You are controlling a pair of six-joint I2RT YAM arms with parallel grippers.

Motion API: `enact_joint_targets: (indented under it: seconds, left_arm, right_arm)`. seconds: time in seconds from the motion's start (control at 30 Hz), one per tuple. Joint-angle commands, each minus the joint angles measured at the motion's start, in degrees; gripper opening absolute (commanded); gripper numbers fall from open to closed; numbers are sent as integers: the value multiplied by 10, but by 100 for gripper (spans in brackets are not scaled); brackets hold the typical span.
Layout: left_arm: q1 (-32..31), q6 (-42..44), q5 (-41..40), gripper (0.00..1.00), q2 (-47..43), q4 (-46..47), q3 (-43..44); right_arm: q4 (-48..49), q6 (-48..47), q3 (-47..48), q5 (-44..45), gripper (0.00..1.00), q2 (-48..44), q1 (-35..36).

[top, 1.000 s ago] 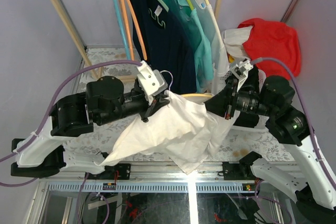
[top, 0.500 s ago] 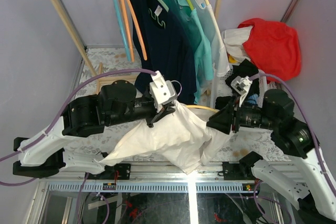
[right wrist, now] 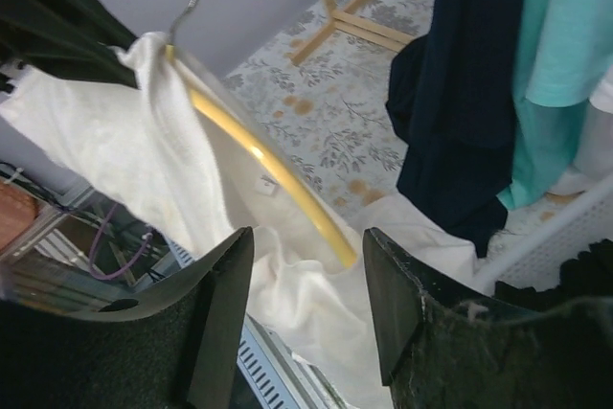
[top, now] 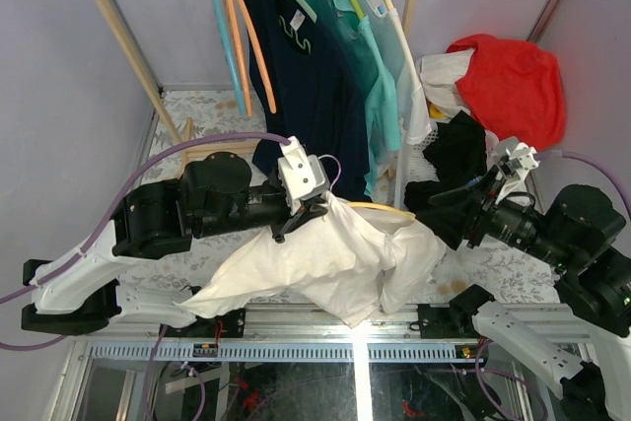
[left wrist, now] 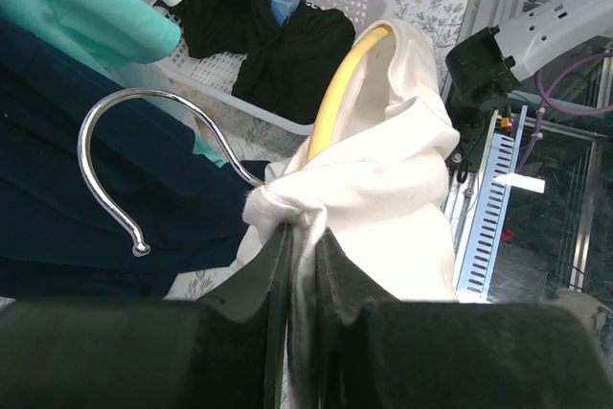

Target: Place the t-shirt on the hanger

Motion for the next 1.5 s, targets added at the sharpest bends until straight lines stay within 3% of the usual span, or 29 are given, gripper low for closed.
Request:
enact_joint_targets:
  seconds: [0.0, 0.23, 1.07, 1.3, 1.47]
  left_arm:
    - [-3, 5, 36, 0, -13, 49, 12]
    - [-2, 5, 50, 0, -5, 40, 20]
    - [-2, 12, 60, 0, 19, 40, 43]
    - [-2, 12, 65, 0, 28, 42, 56]
    - [-2, 14, 72, 0, 38, 48, 62]
  right_arm:
    - [-14, -28, 2, 55, 58, 27, 0]
    - [23, -32, -21, -27, 64, 49, 0]
    - [119, -18, -54, -209, 61, 105, 0]
    - [113, -29, -50, -198, 54, 111, 1]
    - [110, -40, -47, -207, 41, 115, 0]
